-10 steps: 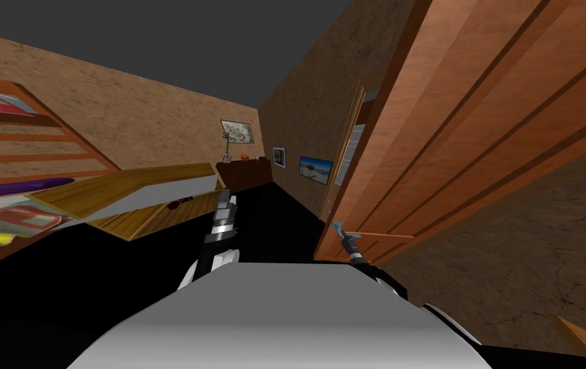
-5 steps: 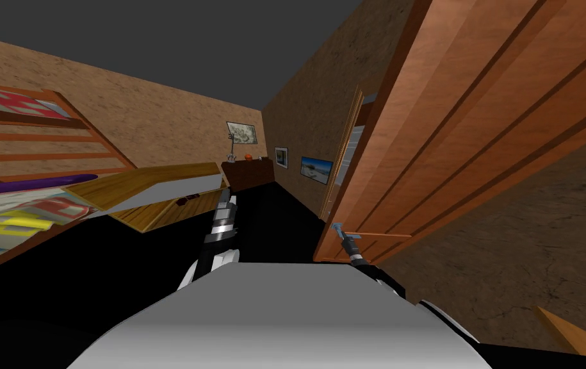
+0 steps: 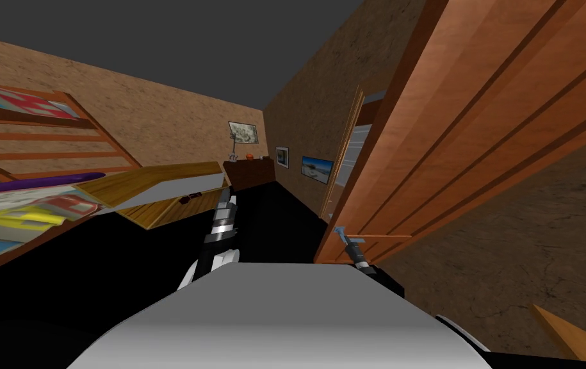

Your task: Pull the door open

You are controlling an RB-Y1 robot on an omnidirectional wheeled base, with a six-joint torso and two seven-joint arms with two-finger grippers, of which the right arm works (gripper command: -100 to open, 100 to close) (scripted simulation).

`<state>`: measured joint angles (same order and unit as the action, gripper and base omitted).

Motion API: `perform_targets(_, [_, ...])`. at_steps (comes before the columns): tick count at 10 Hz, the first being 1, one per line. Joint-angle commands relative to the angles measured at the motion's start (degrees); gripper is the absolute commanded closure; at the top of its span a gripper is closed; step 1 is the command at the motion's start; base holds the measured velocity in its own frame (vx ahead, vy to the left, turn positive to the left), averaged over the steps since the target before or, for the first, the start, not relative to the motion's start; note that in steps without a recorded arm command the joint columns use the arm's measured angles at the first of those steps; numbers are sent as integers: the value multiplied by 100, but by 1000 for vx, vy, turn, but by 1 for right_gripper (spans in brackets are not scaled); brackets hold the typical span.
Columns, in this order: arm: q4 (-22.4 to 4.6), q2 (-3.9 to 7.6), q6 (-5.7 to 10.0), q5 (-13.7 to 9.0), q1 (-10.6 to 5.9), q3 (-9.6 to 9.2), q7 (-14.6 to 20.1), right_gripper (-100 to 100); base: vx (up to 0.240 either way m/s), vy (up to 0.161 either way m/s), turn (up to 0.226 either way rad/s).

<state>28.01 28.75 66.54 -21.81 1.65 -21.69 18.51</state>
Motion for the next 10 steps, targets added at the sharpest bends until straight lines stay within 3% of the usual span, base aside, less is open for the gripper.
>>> perform_targets(1, [-201,78,286,-11,85,-120,116,100,-39,-21,52])
perform_targets(2, [-252,139,486,-20,177,-202,177,100,-60,-38,67])
perform_targets(4, [-252,139,527,-20,177,-202,177,100,-39,-8,-4])
perform_targets(6, [-347,252,881,-36,350,-357,293,100,-39,-16,41])
perform_targets(8, [-347,252,881,-36,350,-357,293,100,-31,-14,4])
perform_targets(9, [-425,345,1164,-48,491,-483,388,100,-40,-21,46])
perform_targets(10, [-462,345,1164,-48,491,-483,388,100,-41,-31,33])
